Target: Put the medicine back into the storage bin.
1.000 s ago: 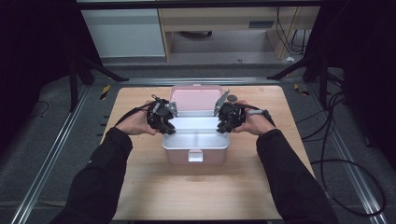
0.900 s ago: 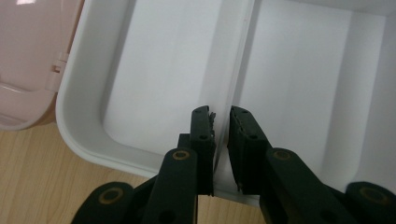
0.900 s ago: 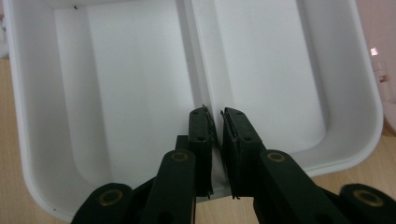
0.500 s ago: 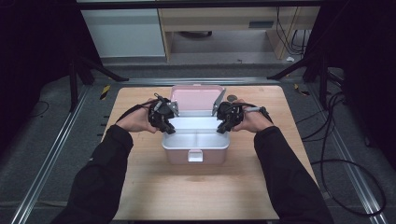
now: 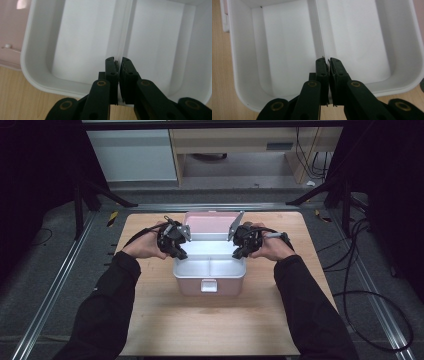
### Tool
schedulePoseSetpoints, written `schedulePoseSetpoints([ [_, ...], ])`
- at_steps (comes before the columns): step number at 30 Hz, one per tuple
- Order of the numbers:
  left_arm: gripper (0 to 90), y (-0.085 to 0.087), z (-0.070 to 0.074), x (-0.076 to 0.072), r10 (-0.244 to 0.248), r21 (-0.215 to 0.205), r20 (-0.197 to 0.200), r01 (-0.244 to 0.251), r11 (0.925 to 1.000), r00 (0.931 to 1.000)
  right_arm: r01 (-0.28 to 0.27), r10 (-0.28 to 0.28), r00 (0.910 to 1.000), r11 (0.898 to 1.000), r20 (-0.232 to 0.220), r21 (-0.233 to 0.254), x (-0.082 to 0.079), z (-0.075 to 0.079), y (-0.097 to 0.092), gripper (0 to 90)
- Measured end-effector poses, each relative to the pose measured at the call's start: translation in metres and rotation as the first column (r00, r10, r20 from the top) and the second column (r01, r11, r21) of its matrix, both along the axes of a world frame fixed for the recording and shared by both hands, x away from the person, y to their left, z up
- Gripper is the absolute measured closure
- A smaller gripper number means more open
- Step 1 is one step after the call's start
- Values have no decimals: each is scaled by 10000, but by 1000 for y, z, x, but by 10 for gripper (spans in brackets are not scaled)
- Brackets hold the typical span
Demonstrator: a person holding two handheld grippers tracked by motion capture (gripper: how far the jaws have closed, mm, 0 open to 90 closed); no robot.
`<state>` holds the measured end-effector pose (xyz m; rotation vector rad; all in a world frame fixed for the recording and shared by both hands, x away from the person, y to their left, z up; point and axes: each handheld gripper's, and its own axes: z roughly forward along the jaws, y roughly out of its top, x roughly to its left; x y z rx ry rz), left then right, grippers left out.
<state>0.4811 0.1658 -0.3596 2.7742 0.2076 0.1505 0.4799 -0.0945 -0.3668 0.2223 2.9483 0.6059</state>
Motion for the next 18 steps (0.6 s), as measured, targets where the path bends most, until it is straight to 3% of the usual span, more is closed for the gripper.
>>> schedulePoseSetpoints([
  [7,857,1,40,-19,-286,-138,428,292,9995,9987,-111,90,9987,9991,502,417,-17,40,-7,864],
  [12,862,0,57,-43,-466,-190,237,471,9987,9986,-171,155,9993,9987,336,480,-39,60,-9,865],
  [18,866,1,65,-78,-524,-61,-44,523,9986,9986,-488,485,9988,9979,62,436,-72,72,-6,872],
])
